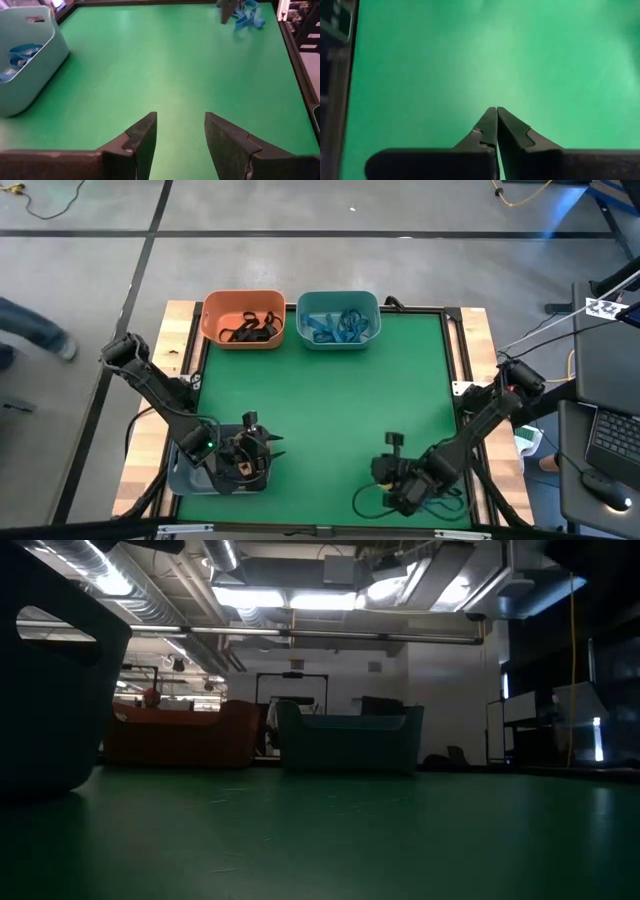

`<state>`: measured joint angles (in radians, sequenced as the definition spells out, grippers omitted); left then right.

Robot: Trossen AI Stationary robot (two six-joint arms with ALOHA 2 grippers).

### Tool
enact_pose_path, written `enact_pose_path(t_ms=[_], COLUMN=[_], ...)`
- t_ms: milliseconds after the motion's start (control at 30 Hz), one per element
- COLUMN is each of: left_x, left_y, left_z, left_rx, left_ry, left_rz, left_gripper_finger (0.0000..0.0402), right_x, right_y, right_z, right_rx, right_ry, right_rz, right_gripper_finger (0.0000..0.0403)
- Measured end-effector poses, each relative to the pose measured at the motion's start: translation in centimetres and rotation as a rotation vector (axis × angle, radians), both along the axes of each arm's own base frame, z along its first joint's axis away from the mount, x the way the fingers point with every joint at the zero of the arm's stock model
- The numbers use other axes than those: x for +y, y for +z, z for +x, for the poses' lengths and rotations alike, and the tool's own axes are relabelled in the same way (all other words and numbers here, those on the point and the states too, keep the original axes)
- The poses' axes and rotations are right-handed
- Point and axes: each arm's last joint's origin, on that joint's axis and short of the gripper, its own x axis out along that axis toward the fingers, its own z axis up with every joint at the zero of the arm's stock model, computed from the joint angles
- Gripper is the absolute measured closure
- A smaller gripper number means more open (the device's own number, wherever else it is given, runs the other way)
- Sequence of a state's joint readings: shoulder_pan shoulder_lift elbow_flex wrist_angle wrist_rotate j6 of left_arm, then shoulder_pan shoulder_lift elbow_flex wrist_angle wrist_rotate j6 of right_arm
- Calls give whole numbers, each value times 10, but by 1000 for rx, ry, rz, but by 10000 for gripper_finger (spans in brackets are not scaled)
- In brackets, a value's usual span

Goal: Sort rubber bands into baskets
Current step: Put the blue rubber band into the green bin

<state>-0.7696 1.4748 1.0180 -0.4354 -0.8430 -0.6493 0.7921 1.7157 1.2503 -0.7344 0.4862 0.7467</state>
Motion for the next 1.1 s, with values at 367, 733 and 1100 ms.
enact_pose_path(t_ms=[367, 733, 1100], left_x=[-11, -4, -4], left_y=[-22, -30, -30], left_z=[11, 21, 20], left_rx=[50, 82, 93], left_ry=[-46, -29, -40], left_rz=[50, 76, 82], left_gripper_finger=[240, 240, 240], right_x=[-23, -20, 23], right_y=[-1, -17, -22], right_z=[30, -10, -67], right_rx=[41, 399, 503], right_ry=[66, -237, -388], right_rz=[101, 244, 303], right_gripper_finger=[389, 271, 174])
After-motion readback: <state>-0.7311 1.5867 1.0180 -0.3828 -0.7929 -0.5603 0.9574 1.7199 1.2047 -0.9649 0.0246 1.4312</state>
